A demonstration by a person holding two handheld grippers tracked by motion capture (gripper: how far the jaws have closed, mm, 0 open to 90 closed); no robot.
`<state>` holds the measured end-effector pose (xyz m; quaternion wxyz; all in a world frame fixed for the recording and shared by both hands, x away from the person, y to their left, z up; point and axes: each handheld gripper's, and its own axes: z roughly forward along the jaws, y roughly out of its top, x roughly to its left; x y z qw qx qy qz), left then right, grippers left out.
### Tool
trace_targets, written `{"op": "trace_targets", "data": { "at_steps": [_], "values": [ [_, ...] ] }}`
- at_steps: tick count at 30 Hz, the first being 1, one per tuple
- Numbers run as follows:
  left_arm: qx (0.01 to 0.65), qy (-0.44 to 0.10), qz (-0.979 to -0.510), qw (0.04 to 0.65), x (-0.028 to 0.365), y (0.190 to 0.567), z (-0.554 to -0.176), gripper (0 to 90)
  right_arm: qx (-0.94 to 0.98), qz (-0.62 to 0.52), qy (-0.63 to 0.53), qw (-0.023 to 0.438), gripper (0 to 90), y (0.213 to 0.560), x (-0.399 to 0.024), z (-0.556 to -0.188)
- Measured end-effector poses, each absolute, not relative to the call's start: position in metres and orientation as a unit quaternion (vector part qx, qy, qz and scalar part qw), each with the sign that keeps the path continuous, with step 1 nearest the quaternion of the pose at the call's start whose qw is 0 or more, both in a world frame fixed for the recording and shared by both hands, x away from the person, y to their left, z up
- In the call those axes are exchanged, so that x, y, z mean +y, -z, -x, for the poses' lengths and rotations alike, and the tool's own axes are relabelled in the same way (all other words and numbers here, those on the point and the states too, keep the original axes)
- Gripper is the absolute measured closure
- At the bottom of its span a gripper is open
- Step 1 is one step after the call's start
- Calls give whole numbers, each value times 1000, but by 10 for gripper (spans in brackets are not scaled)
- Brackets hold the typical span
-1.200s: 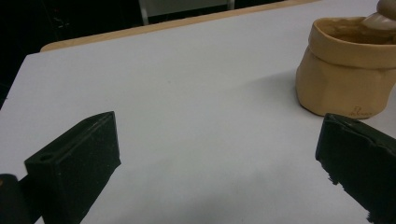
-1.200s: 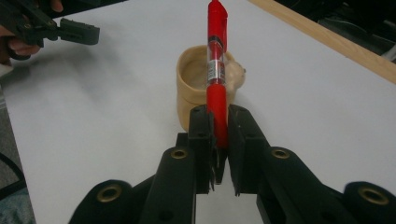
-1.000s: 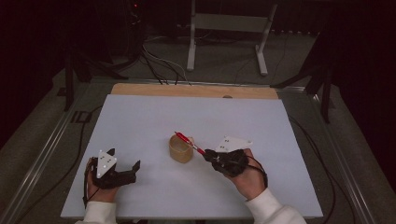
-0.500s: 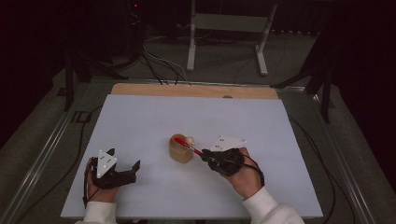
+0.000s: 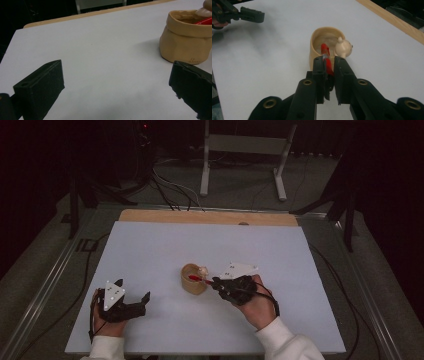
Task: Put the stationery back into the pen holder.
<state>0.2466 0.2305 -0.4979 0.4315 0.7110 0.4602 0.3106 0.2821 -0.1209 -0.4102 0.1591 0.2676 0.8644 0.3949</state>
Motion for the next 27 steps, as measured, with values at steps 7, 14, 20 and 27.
{"op": "trace_targets", "data": {
  "at_steps": [7, 14, 20, 27],
  "values": [
    [460, -312, -710, 432, 231, 498, -246, 3, 864, -266, -395, 163, 808, 408, -113, -289],
    [460, -311, -712, 430, 231, 498, -247, 3, 862, -267, -398, 163, 808, 407, -108, -294],
    [460, -310, -711, 431, 231, 498, -247, 3, 860, -269, -400, 165, 808, 405, -106, -298],
    [460, -310, -712, 431, 231, 498, -247, 3, 861, -270, -401, 158, 808, 406, -103, -303]
  ]
}}
